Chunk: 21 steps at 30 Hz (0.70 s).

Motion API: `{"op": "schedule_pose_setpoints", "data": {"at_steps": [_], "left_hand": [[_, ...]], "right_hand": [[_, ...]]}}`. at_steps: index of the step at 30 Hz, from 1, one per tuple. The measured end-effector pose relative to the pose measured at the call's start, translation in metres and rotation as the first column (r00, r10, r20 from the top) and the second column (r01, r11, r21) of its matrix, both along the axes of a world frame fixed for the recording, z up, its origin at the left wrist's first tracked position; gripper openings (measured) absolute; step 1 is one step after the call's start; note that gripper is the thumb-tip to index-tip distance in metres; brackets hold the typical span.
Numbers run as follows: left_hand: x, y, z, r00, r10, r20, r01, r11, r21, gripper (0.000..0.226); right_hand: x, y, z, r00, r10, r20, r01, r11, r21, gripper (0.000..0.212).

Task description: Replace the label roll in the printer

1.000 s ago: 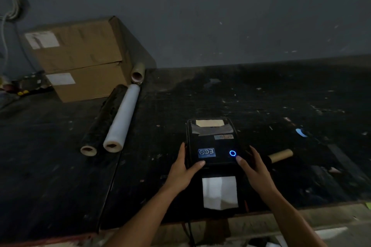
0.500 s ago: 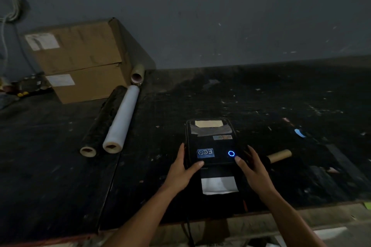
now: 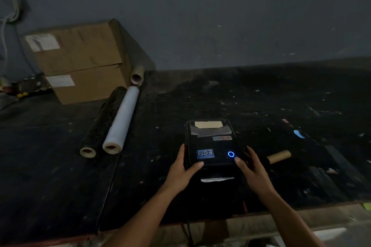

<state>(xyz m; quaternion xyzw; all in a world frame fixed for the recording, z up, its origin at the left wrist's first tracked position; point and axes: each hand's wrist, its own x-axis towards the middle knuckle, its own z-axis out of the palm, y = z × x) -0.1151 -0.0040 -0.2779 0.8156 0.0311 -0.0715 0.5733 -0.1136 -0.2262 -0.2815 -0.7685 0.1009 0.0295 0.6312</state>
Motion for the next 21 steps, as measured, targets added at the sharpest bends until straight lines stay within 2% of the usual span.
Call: {"op": "schedule_pose_setpoints", "data": {"at_steps": [11, 16, 19, 21], "left_hand": [[-0.003, 0.001, -0.005, 0.999, -0.017, -0.051, 0.018, 1.0, 0.013, 0.09], [-0.004, 0.002, -0.009, 0.997, -0.021, -0.071, 0.022, 1.0, 0.02, 0.091], [-0.001, 0.004, -0.003, 0.995, -0.011, -0.099, 0.015, 0.999, 0.035, 0.091], [-0.017, -0.001, -0.004, 0.999, 0.004, -0.039, -0.002, 0.998, 0.066, 0.086]], "right_hand": [[-0.003, 0.001, -0.007, 0.998, 0.049, -0.034, -0.049, 0.999, -0.021, 0.063], [-0.002, 0.001, -0.012, 0.996, 0.064, -0.065, -0.067, 0.997, -0.048, 0.064], [0.001, 0.002, -0.013, 0.989, 0.051, -0.136, -0.061, 0.996, -0.07, 0.068], [0.006, 0.003, -0.004, 0.996, 0.008, -0.083, -0.018, 0.993, -0.117, 0.073]]}}
